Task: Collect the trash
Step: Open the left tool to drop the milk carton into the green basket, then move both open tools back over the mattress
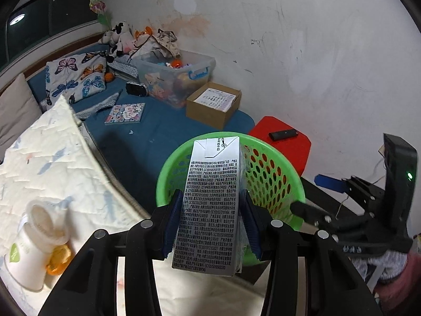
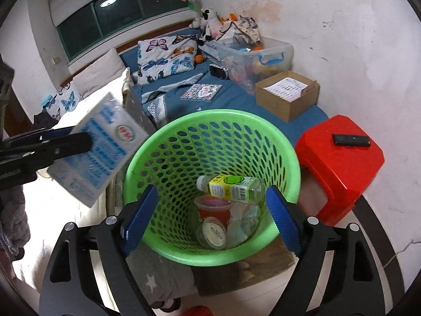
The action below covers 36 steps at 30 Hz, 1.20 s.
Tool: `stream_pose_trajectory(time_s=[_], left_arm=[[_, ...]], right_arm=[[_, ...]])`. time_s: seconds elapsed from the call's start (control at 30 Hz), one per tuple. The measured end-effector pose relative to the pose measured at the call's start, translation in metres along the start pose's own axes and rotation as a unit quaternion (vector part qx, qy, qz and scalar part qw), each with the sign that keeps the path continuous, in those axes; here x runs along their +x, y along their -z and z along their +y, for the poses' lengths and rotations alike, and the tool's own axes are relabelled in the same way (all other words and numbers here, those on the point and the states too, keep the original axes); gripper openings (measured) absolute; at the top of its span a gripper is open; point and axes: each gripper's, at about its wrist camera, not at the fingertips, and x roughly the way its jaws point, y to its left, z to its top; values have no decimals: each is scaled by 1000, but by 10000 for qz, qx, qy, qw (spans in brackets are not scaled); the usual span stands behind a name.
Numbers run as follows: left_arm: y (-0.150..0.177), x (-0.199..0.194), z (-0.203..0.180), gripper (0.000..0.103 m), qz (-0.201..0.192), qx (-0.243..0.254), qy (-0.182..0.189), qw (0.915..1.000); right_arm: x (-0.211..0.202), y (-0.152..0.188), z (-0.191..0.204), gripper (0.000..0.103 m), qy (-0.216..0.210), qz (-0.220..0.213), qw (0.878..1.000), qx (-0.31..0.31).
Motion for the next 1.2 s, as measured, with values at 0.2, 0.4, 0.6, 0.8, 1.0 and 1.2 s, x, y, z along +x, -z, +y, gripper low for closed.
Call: stream_pose_trajectory(time_s=[0.2,0.4,0.6,0.8,1.0,1.2], left_arm=[[-4,15,-5,45,38,-186,196,9996],[2,12,-3,49,-40,-307,242,9992],[18,-13,17,50,-193,-536,41,9984],[41,-44,47,50,-346,-762,-289,9961],[63,-80,81,51,-536,-933,-841,9906],[86,-117,127,51,-787,-1396,-1473,9760]], right_arm=[[-8,3,-9,92,55,-147,9998,140],[-15,7,-7,98,278,-267,9992,57],[-21,9,6,99,527,-477,9974,-120],[-22,2,21,99,246,-590,9979,-123],[-11,-3,56,99,-31,-415,9979,-493],[-3,-5,94,99,-251,-357,9959,-796]])
